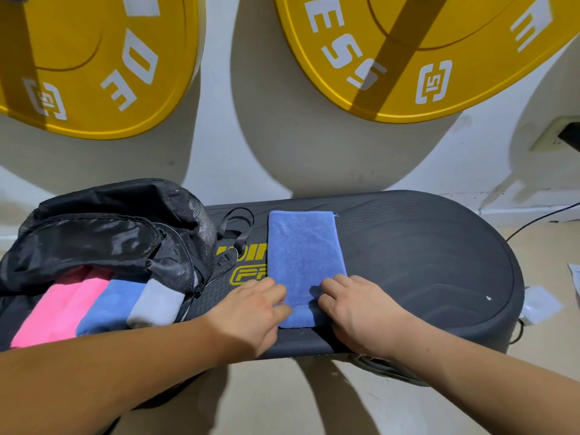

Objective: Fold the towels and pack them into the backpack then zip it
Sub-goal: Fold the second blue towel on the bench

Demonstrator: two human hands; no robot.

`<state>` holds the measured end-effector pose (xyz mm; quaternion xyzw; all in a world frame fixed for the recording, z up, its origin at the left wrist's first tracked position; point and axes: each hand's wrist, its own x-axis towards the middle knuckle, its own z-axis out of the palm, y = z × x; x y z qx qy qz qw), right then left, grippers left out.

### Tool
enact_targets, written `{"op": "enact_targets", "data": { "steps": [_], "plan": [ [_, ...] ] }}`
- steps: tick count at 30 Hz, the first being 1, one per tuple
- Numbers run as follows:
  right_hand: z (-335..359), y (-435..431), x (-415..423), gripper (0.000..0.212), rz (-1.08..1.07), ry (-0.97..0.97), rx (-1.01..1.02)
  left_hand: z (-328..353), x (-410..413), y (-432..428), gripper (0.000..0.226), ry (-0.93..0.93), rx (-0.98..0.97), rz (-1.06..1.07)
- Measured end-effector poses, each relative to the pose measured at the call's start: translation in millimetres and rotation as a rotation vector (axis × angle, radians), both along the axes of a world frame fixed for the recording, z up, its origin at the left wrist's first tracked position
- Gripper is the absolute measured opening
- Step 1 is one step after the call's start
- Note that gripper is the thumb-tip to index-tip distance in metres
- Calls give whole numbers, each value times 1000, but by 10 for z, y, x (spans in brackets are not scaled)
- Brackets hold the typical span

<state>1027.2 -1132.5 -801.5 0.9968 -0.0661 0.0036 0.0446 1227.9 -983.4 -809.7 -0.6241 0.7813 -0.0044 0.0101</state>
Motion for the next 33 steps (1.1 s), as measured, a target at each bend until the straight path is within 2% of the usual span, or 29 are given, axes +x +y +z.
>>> {"op": "enact_targets", "data": {
  "steps": [2, 4, 7, 8, 11, 13, 15, 18, 21, 24, 27, 29, 31, 33],
  "plan": [
    [11, 10, 2, 14, 25, 5, -24, 10, 27, -6, 18, 97, 58, 66],
    [64, 18, 4, 11, -29, 2, 84, 37, 48, -3, 17, 337, 155, 214],
    [226, -63, 53, 14, -355, 134, 558, 104, 37, -11, 11, 814, 260, 560],
    [238, -92, 69, 13, -458, 155, 704, 112, 35, -12, 9, 920, 294, 654],
    [158, -165, 99, 12, -666, 66, 900, 126, 47, -35, 8, 1011, 355, 818],
    [99, -163, 107, 11, -772, 27, 986, 122, 57, -58, 12, 956, 334, 845],
    [58, -162, 108, 13, -833, 6, 1033, 110, 51, -69, 14, 789, 299, 797],
    [25, -189, 104, 17, -839, 27, 917, 59, 72, -71, 16, 545, 180, 632],
    [47, -194, 84, 21, -770, 62, 759, 39, 114, -85, 9, 280, -28, 268],
    [64, -160, 78, 12, -460, -31, 453, 22, 71, -75, 17, 2, -101, -92],
    [9, -82, 65, 11, -119, -117, 284, -31, 47, -9, 29, -47, -52, -95],
    [-27, -72, 25, 23, -64, -105, 241, -58, 86, 11, 36, -68, -49, -82],
    [-55, -112, -13, 37, -45, -66, 157, -42, 114, 8, 34, -26, -62, -49],
    [-76, -127, -30, 37, -46, -54, 93, -39, 119, -3, 30, 15, -52, -7]
  ]
}}
